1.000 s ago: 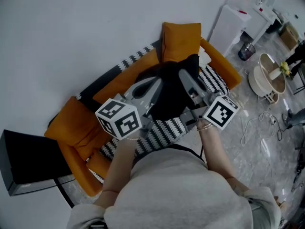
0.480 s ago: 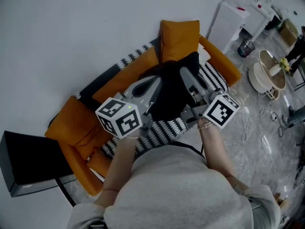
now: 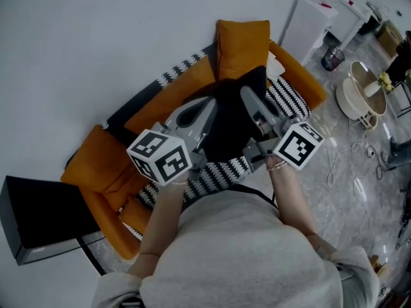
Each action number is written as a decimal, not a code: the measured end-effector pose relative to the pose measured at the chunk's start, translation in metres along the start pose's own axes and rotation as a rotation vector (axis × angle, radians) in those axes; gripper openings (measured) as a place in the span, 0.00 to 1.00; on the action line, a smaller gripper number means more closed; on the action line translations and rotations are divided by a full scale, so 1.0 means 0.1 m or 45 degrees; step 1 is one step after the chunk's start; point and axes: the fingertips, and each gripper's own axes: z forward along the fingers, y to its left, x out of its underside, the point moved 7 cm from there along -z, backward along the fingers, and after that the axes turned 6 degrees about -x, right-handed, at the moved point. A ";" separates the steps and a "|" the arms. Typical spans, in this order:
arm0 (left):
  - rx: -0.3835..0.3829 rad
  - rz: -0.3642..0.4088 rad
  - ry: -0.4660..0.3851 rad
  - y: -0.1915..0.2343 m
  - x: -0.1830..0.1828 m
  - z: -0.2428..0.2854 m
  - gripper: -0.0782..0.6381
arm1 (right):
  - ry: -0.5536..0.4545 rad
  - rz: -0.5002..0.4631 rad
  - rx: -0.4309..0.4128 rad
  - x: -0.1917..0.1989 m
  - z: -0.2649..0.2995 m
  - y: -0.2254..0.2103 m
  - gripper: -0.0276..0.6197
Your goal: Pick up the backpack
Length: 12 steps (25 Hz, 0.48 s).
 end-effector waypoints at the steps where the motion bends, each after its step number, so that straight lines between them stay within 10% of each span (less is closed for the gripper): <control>1: -0.004 -0.001 -0.001 0.01 0.00 -0.01 0.11 | 0.003 -0.003 0.004 0.00 0.00 0.00 0.08; 12: -0.015 -0.020 0.010 -0.01 0.03 0.01 0.12 | 0.035 -0.007 0.020 0.04 0.00 -0.03 0.08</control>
